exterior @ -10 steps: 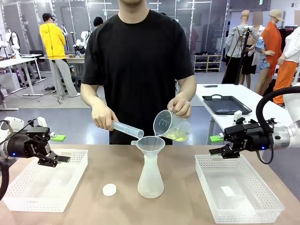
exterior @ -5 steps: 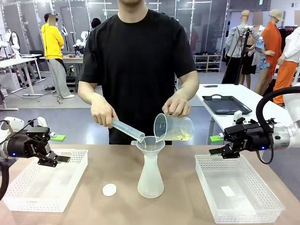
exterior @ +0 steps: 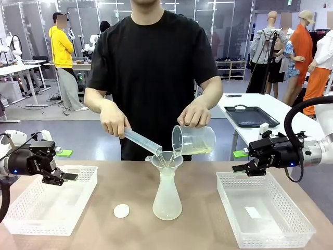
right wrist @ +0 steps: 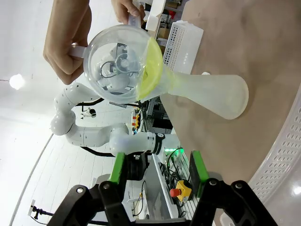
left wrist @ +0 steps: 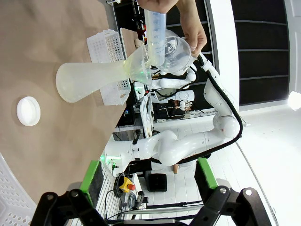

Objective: Prepare the solutions needed for the experiment.
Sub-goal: Once the solution is in the Big flask , pick up the Plastic Funnel and place it back into the right Organizing basket.

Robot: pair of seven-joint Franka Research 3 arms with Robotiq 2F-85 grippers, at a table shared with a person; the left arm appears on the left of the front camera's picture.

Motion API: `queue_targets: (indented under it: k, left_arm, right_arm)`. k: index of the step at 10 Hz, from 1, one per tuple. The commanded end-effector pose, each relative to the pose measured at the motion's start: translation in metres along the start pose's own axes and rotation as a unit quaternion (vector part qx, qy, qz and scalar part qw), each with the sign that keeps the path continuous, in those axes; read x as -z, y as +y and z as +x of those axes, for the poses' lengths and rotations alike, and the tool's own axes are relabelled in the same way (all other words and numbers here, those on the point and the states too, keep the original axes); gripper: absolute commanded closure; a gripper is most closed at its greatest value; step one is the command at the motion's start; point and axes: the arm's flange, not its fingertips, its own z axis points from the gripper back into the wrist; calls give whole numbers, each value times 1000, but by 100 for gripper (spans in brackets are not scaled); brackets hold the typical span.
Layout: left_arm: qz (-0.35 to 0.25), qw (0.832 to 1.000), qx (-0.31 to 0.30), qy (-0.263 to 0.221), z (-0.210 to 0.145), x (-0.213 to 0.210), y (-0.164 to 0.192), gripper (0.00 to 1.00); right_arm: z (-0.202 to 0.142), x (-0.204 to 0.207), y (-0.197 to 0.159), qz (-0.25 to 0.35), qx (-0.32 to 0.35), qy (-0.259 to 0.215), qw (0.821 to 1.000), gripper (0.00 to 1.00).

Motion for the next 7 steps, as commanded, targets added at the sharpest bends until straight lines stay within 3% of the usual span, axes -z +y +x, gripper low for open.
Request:
queue_targets:
  k: [1, 7]
  left_arm:
    - [2, 1000, -4, -1, 2, 0, -3, 0]
    - [2, 1000, -4, -1, 2, 0, -3, 0]
  right_arm:
    - [0, 0, 0, 0, 0, 1, 1000, 33]
    - [0, 0, 0, 0, 0, 1, 1000, 33]
